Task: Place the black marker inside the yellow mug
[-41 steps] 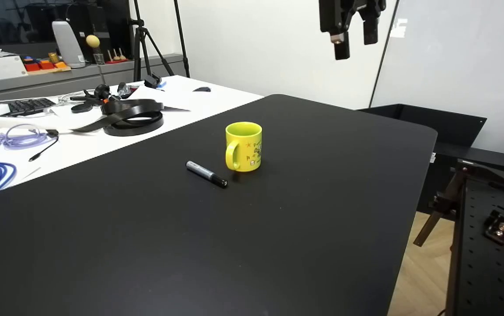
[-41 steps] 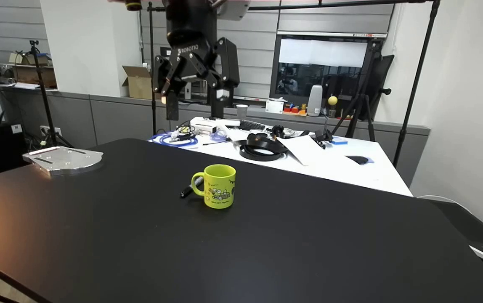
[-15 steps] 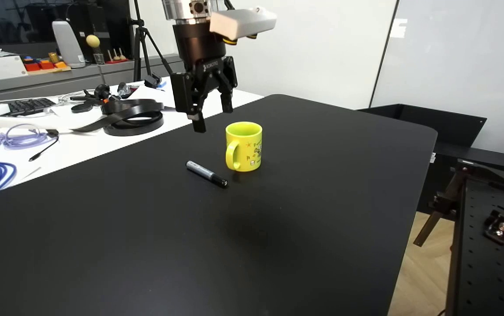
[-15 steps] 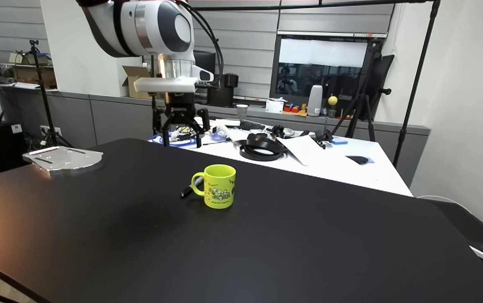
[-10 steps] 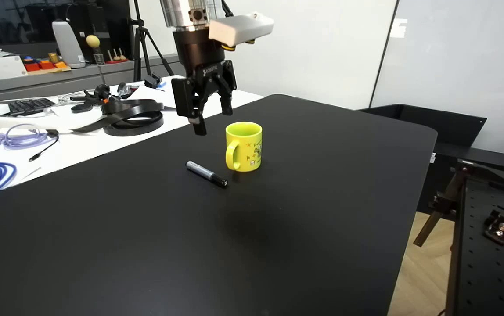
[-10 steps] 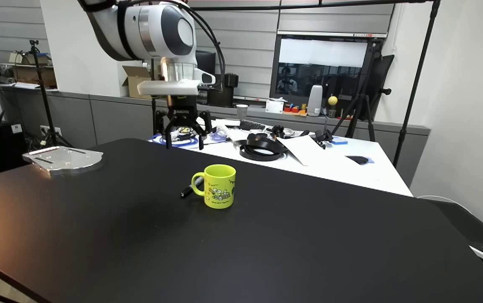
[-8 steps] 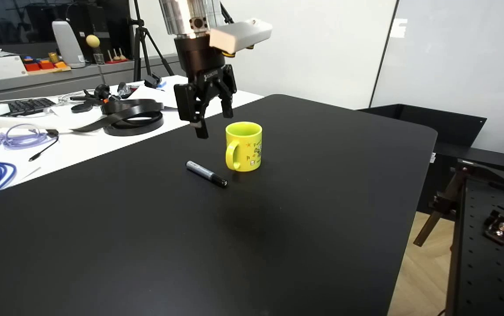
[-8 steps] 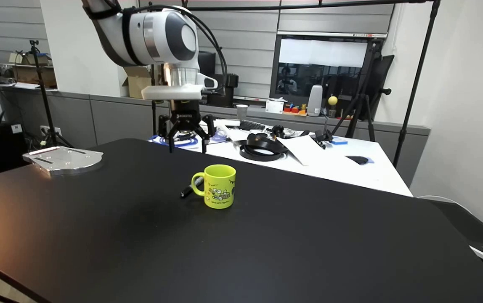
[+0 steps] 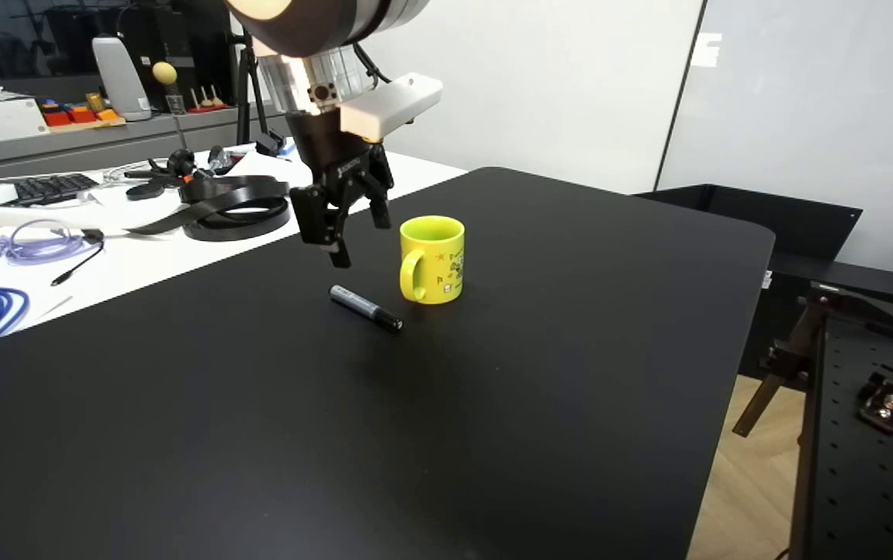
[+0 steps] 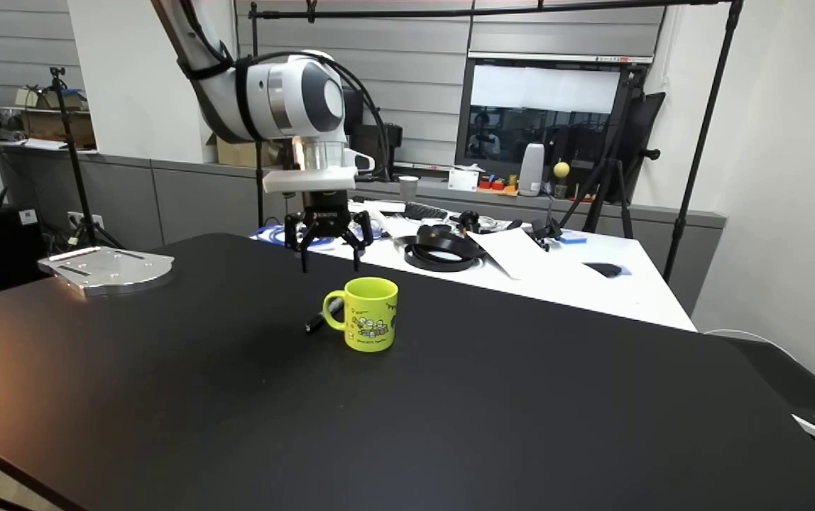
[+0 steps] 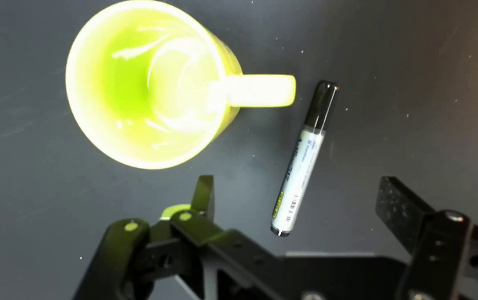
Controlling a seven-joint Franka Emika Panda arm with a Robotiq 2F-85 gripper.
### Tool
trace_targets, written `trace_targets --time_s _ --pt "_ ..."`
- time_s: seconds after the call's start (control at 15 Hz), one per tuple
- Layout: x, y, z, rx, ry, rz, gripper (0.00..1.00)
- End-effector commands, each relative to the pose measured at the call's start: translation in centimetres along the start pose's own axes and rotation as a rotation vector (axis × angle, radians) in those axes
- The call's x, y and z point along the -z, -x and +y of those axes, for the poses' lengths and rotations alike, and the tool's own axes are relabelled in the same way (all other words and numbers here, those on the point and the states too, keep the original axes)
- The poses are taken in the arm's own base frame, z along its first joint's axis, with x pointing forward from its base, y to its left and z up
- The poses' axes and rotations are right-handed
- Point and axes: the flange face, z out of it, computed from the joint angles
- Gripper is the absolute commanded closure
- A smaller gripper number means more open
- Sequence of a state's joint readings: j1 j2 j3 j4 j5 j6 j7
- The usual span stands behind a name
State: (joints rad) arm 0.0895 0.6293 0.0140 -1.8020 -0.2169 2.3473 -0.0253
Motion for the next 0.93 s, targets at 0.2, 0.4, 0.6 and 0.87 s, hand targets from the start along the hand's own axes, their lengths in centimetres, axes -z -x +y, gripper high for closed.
trace_targets --time_s 0.2,0.4,0.6,0.87 --pt "-1.8 -2.9 -1.5 0.028 0.021 -0.041 0.0" --pt "-2.9 -3.6 -1.4 -0.005 -0.008 -0.045 0.0" --pt "-3.7 -4.1 -1.2 -0.054 -0.066 -0.042 0.0" --pt "-4.7 -4.3 -1.0 -0.102 -0.111 -0.061 0.0"
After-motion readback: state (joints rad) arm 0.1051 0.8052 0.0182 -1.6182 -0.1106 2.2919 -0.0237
